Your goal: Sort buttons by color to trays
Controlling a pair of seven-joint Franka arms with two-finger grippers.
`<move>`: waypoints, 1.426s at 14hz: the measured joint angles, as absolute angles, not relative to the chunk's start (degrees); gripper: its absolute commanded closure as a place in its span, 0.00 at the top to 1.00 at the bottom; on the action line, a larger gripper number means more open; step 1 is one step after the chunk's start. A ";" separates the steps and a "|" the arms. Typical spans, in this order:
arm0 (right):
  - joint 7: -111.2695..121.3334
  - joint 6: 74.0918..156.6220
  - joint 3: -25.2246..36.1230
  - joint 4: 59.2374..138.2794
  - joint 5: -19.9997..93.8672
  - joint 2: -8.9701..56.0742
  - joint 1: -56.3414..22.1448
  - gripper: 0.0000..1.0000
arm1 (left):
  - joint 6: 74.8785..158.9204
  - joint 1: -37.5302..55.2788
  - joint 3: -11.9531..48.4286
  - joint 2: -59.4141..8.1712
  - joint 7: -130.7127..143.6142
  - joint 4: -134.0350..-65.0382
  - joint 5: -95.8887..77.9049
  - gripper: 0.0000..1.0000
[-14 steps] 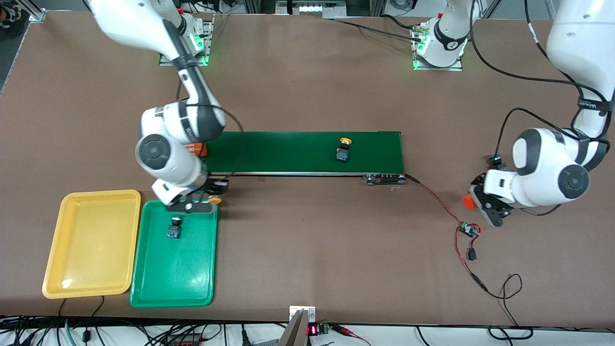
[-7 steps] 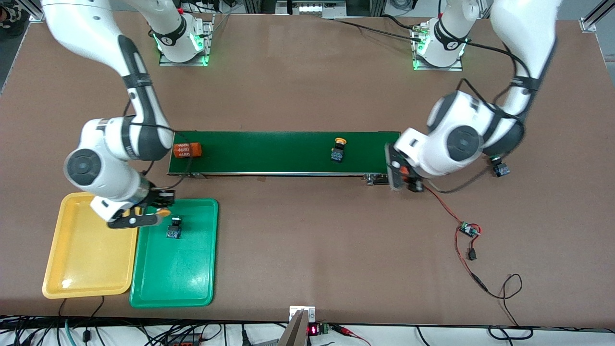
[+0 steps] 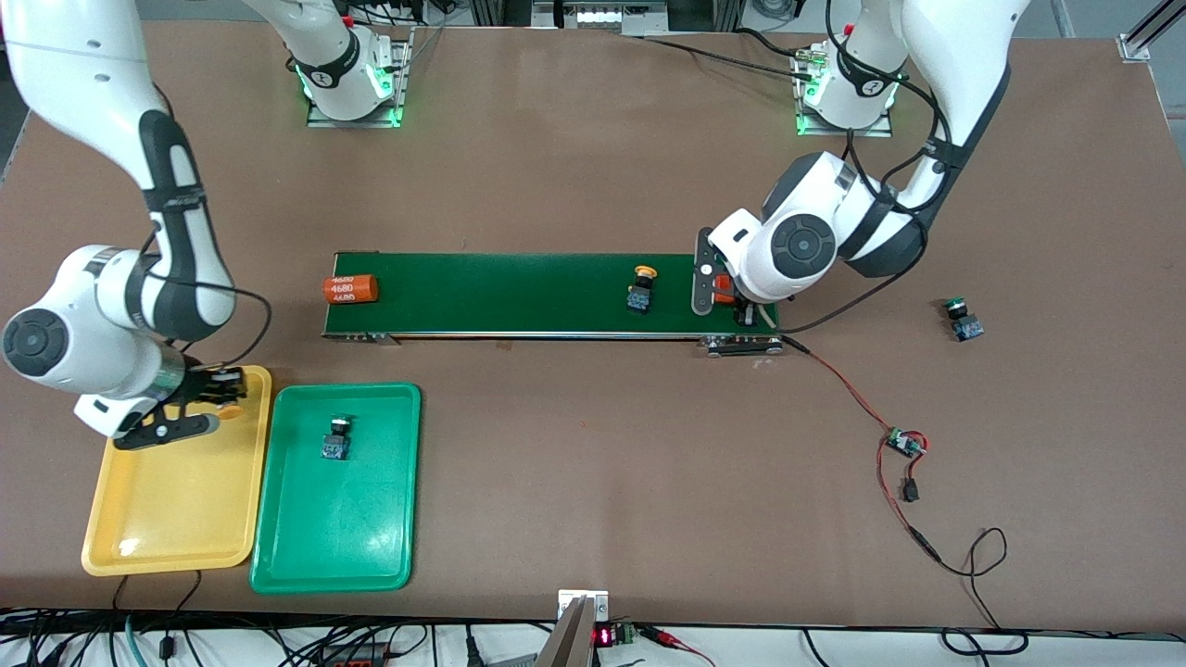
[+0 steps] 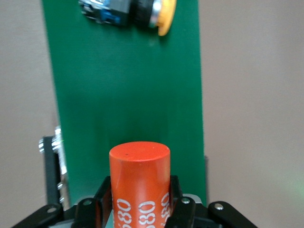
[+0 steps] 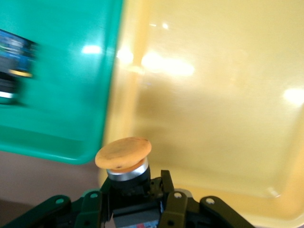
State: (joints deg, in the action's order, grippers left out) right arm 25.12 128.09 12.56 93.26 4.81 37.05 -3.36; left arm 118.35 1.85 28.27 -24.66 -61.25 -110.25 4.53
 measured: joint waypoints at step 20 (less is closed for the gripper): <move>36.27 129.78 8.70 85.40 9.24 44.63 2.57 1.00 | 122.91 -3.12 6.82 -18.59 -60.43 -111.08 4.52 1.00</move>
State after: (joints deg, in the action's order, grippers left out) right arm 36.27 129.78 8.70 85.40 9.24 44.63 2.57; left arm 122.91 -3.12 6.82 -18.59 -60.43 -111.08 4.52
